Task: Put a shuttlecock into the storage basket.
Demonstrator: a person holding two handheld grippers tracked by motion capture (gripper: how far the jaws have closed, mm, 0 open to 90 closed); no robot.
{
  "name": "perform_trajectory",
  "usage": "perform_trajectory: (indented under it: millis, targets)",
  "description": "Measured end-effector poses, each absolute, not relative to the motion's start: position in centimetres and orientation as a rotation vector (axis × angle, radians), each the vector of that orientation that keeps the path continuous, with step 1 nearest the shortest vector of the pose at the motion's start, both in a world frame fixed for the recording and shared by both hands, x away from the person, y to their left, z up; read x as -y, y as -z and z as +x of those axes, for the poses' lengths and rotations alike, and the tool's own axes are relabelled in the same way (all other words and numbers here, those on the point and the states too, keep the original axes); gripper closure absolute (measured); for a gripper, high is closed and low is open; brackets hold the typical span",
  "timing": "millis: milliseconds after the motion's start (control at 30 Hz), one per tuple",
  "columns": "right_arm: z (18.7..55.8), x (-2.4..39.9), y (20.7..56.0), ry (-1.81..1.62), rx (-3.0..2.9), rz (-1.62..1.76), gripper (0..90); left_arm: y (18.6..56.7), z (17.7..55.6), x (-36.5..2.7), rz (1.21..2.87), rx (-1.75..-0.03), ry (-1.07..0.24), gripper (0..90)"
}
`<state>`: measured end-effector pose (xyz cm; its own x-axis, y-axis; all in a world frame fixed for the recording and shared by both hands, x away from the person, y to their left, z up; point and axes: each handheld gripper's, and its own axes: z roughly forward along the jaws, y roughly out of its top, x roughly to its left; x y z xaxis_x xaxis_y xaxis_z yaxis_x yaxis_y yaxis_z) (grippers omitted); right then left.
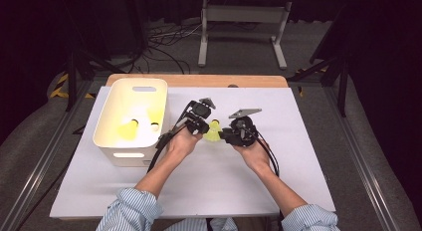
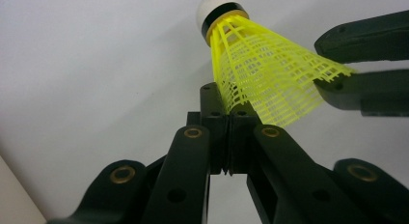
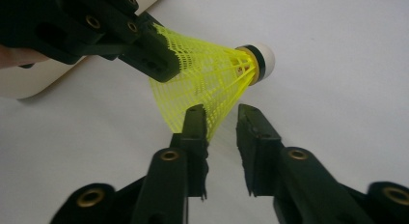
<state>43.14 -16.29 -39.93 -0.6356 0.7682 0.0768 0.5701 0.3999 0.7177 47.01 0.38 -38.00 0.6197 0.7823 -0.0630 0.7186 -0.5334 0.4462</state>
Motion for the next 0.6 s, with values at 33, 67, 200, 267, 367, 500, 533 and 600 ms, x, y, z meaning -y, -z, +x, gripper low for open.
perform_trajectory:
  millis: [33,67,200,267,367,500,533,600]
  targets:
    - [43.1,16.3,39.9,-1.064,-2.394,1.174,64.6,38.0,47.0,-0.4,2.414,-1.189,-0.199,88.8]
    - [43.1,16.3,39.9,-1.062,-2.395,1.177,60.5,38.0,47.0,-0.4,2.420,-1.187,-0.200,88.8]
    - [42.5,16.4,39.7,-1.057,-2.401,1.129,43.4,38.0,47.2,-0.7,2.431,-1.195,-0.190,88.9]
    - [42.2,16.7,39.7,-1.065,-2.396,1.106,39.6,38.0,47.2,-0.7,2.429,-1.194,-0.190,88.9]
    - [41.9,17.2,39.6,-1.077,-2.381,1.073,35.9,37.8,47.1,-0.7,2.429,-1.193,-0.189,88.9]
    - [41.4,18.0,39.3,-1.087,-2.348,1.042,33.9,37.8,47.1,-0.7,2.420,-1.192,-0.164,88.9]
    - [41.4,18.0,39.3,-1.087,-2.348,1.042,33.9,37.8,47.1,-0.7,2.420,-1.192,-0.164,88.9]
    - [41.0,18.5,39.3,-1.072,-2.343,1.025,32.9,37.8,47.1,-0.7,2.426,-1.191,-0.158,88.9]
